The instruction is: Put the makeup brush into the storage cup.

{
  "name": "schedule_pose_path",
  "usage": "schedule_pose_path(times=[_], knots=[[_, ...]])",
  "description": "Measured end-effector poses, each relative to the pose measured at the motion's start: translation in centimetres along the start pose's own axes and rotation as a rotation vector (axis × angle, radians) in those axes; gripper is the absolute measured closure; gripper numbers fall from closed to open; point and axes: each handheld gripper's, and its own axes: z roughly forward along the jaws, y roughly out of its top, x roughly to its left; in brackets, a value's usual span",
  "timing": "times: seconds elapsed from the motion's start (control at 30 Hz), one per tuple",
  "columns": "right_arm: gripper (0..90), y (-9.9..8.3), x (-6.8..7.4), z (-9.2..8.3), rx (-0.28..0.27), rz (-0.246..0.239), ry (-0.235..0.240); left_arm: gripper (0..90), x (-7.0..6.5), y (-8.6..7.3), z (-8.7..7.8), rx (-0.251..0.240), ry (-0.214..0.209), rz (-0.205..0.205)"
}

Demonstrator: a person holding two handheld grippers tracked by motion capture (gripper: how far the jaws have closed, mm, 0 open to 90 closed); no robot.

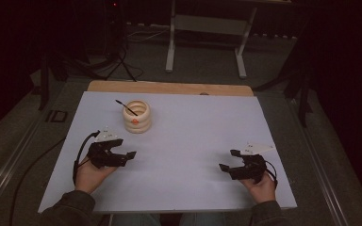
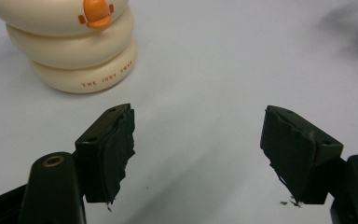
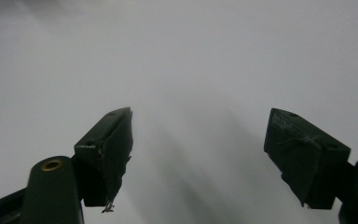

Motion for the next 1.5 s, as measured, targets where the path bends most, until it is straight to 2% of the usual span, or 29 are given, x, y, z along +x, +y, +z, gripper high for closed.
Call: schedule_pose_path(times=[0.6, 1.13, 1.27, 1.5], knots=[[22.8, -0.7, 0.0, 0.0, 0.002, 0.017, -0.002, 23.6, -1.0, -1.5, -0.9, -0.046, 0.019, 0.001], [22.8, -0.9, 0.2, 0.3, 0.021, 0.013, 0.007, 23.2, -1.1, -3.5, -1.6, -0.047, 0.038, -0.008], [22.8, -0.9, 0.2, 0.3, 0.021, 0.008, 0.009, 23.2, -1.4, -3.7, -1.6, -0.044, 0.043, 0.001], [22.8, -1.0, 0.2, 0.4, 0.024, 0.005, 0.014, 23.2, -1.7, -3.8, -1.5, -0.052, 0.025, -0.001]])
